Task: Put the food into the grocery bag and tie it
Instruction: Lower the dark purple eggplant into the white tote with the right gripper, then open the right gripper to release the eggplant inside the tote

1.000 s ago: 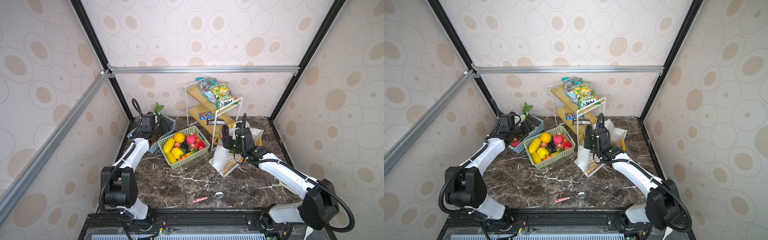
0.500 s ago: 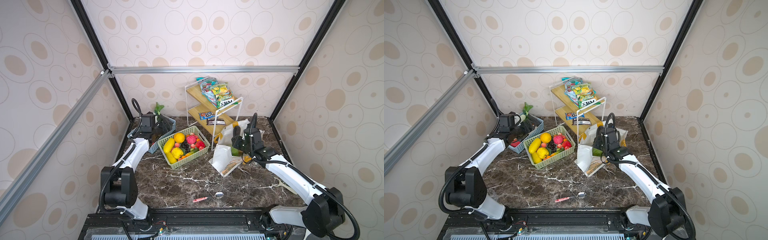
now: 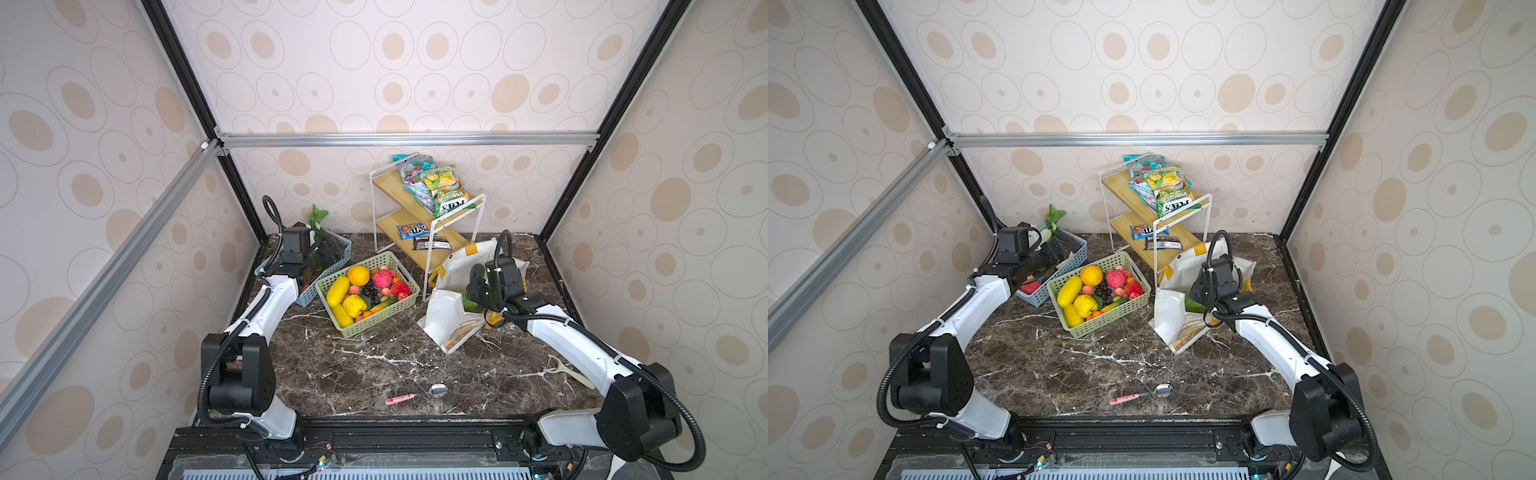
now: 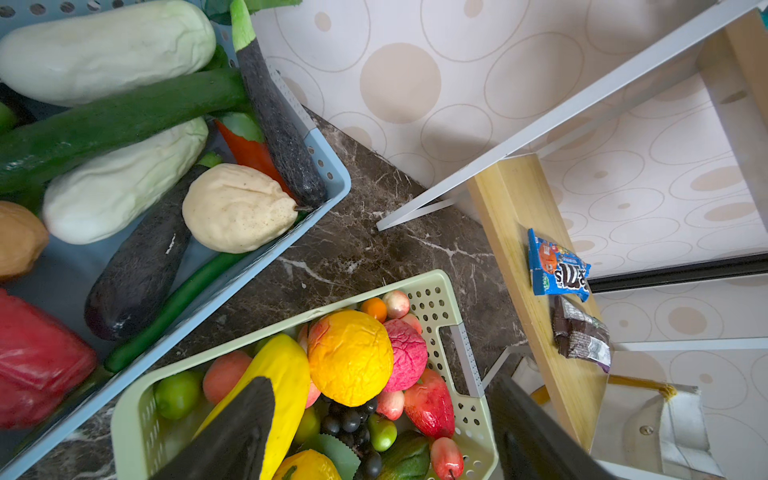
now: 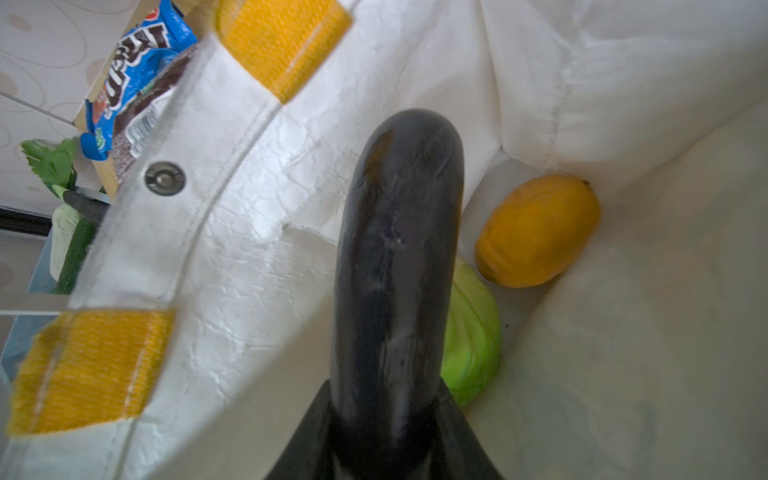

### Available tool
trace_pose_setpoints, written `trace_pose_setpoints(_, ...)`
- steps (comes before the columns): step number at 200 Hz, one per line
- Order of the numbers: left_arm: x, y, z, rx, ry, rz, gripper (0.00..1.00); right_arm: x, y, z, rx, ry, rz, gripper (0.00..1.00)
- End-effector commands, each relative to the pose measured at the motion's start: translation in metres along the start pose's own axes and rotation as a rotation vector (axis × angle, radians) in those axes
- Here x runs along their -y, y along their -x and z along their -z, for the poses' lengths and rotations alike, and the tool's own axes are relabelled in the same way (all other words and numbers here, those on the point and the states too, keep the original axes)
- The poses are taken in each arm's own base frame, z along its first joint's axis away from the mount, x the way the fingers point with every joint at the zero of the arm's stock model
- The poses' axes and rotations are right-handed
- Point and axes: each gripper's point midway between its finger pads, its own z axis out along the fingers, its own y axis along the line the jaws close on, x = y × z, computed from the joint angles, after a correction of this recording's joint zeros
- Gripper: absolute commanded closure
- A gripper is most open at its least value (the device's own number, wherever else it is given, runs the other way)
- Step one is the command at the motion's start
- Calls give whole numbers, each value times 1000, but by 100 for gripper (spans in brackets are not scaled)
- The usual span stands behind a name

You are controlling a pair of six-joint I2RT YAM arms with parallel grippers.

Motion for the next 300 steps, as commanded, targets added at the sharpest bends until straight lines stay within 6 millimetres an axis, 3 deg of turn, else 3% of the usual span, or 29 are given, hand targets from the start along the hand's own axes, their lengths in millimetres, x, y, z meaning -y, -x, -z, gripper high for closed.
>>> trace_pose_setpoints(1, 14, 17, 9, 41, -19, -19, 18, 15, -6, -10, -34, -42, -35, 65)
trace_pose_setpoints(56, 13, 17, 10, 44, -7, -24, 18, 29, -16, -28, -84, -68, -57, 62)
trace_pose_setpoints(67, 12, 17, 10, 45, -5, -26, 18, 41, -12, -31, -81, -87, -81, 60)
trace_pose_setpoints(129, 5, 18, 9, 53, 32, -37, 18, 47, -17, -35, -115, -102, -84, 32)
trace_pose_setpoints(197, -14, 30, 11, 94, 154, -73, 18, 32, 11, 2, -35, -65, -46, 15)
trace_pose_setpoints(267, -55, 41, 5, 116, 311, -48, 22, 0, 25, 39, 18, 92, -1, 14)
trace_pose_setpoints(300, -76, 46, -1, 122, 364, -19, 25, -26, 23, 51, 26, 159, 70, 14)
